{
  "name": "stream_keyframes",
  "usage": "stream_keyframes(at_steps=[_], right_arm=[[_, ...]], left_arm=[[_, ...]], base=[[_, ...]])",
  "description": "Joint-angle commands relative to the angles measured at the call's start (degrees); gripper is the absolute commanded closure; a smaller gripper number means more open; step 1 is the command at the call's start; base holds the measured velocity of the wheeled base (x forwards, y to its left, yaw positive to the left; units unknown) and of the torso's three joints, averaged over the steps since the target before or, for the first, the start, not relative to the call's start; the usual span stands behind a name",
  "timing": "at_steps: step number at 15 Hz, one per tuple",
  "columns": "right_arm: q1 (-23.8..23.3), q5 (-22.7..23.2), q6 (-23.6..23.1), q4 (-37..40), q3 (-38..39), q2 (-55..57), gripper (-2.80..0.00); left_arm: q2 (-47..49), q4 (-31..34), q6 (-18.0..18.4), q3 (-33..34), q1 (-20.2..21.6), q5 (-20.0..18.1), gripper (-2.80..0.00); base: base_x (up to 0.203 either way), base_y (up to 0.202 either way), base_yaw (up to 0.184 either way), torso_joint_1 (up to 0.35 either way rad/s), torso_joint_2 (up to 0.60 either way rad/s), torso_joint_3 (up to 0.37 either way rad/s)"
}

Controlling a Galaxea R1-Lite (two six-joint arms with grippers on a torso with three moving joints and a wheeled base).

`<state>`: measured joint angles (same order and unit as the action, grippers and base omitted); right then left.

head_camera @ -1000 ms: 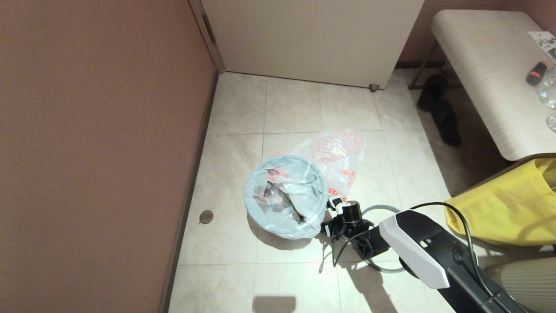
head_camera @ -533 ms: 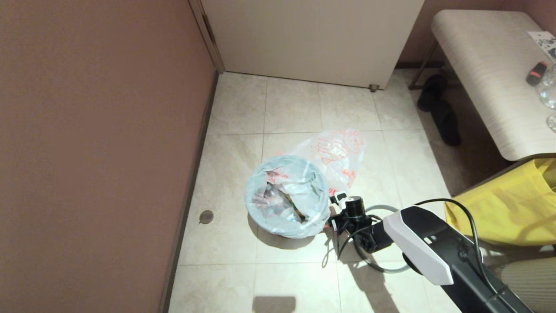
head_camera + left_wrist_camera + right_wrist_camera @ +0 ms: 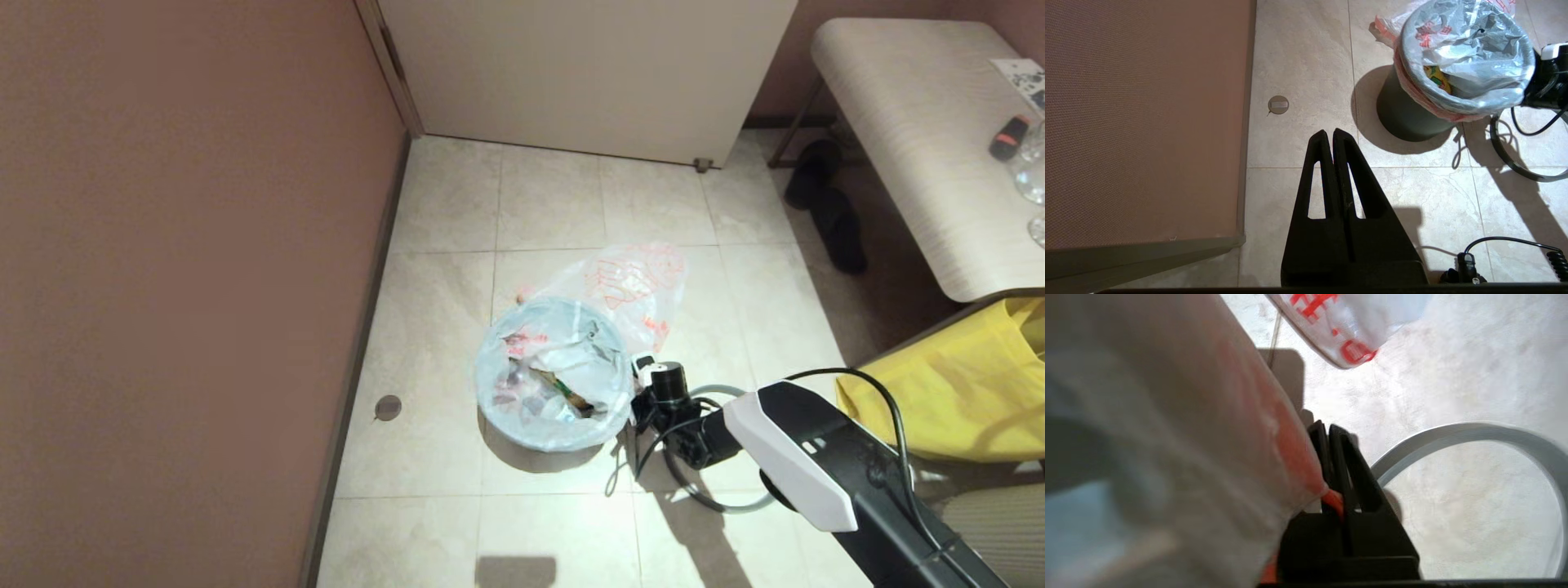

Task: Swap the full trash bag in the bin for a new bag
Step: Place the trash bag on the floor

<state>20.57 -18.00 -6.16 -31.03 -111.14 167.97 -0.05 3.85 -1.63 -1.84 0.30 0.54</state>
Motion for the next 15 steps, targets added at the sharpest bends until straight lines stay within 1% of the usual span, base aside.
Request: stream_keyframes(at_steps=[1,3,5,7,9,11,13,15], right_arm=[[-0.7,-0.5,0.4,0.0,0.1,-2.3,0.00],[-1.2,-1.3,0.9,1.5,3.4,-4.6,0.00],[-0.4,-4.2,1.1,2.4,9.4,-9.7,0.00],[1.6,-7.5,1.4,2.6,15.3,-15.5,0.00],[4.3,-9.8,2.5,3.5,20.3,-22.2,0.00],[6.7,-14.1,3.0,6.2,23.3,-26.9,0.00],[6.9,-14.7,3.2,8.7,27.4,-30.1,0.00],[6.3,-14.7,3.3,9.1,31.0,-32.3,0.00]], left_arm=[[0.0,0.0,0.0,0.0,0.0,0.0,0.00],[0.0,0.0,0.0,0.0,0.0,0.0,0.00],[0.0,0.0,0.0,0.0,0.0,0.0,0.00],[0.0,0.0,0.0,0.0,0.0,0.0,0.00],[0.0,0.0,0.0,0.0,0.0,0.1,0.00],[0.0,0.0,0.0,0.0,0.0,0.0,0.00],[0.0,0.0,0.0,0.0,0.0,0.0,0.00],[0.0,0.0,0.0,0.0,0.0,0.0,0.00]], base=[[0.000,0.000,0.000,0.000,0.00,0.000],[0.000,0.000,0.000,0.000,0.00,0.000],[0.000,0.000,0.000,0.000,0.00,0.000],[0.000,0.000,0.000,0.000,0.00,0.000],[0.000,0.000,0.000,0.000,0.00,0.000],[0.000,0.000,0.000,0.000,0.00,0.000],[0.000,0.000,0.000,0.000,0.00,0.000],[0.000,0.000,0.000,0.000,0.00,0.000]])
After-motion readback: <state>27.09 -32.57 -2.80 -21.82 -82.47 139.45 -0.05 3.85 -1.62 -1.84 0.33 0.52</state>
